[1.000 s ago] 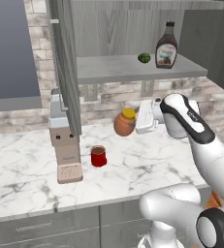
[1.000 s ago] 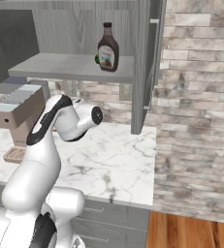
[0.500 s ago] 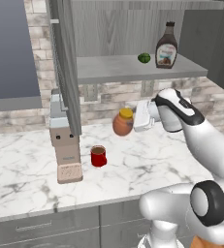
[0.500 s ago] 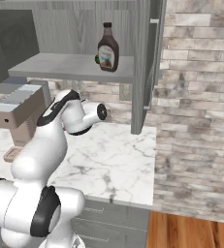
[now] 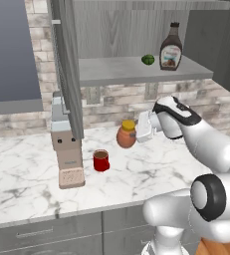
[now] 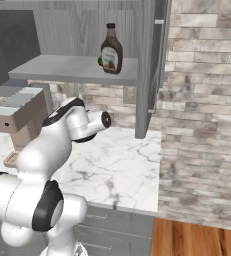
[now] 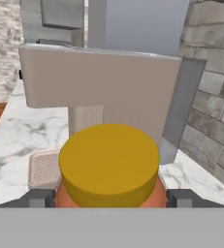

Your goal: Pick the syrup bottle and honey bottle from the cabinet and place them next to the mug.

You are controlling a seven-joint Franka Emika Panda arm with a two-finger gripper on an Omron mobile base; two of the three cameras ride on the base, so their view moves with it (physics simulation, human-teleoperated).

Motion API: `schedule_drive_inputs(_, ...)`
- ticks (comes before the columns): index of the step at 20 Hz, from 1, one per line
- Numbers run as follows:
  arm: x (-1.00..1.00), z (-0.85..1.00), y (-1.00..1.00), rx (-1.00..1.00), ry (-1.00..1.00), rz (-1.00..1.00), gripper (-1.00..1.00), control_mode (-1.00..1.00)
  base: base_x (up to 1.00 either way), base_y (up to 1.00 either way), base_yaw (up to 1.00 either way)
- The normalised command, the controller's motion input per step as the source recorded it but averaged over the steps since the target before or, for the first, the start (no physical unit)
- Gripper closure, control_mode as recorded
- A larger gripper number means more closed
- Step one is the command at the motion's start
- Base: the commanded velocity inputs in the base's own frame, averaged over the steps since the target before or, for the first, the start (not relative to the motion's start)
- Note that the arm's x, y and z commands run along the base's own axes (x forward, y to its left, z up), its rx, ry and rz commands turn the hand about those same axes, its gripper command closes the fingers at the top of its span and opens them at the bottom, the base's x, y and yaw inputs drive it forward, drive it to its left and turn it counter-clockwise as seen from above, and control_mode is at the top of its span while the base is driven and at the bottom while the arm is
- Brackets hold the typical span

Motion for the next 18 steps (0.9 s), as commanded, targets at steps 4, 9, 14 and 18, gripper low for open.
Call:
schedule_drive_inputs(4, 0.0, -0.54, 0.0, -0.02, 0.04, 0.0, 1.0, -1.0, 0.0, 0.0, 0.0)
schedule_drive_inputs(9, 0.0, -0.54, 0.0, -0.02, 0.06, 0.0, 1.0, -1.0, 0.0, 0.0, 0.0)
schedule_drive_inputs(14, 0.0, -0.47, 0.0, -0.01, 0.05, 0.0, 1.0, -1.0, 0.0, 0.0, 0.0)
schedule_drive_inputs(18, 0.0, -0.23, 0.05, -0.01, 0.06, 0.0, 1.0, -1.0, 0.0, 0.0, 0.0)
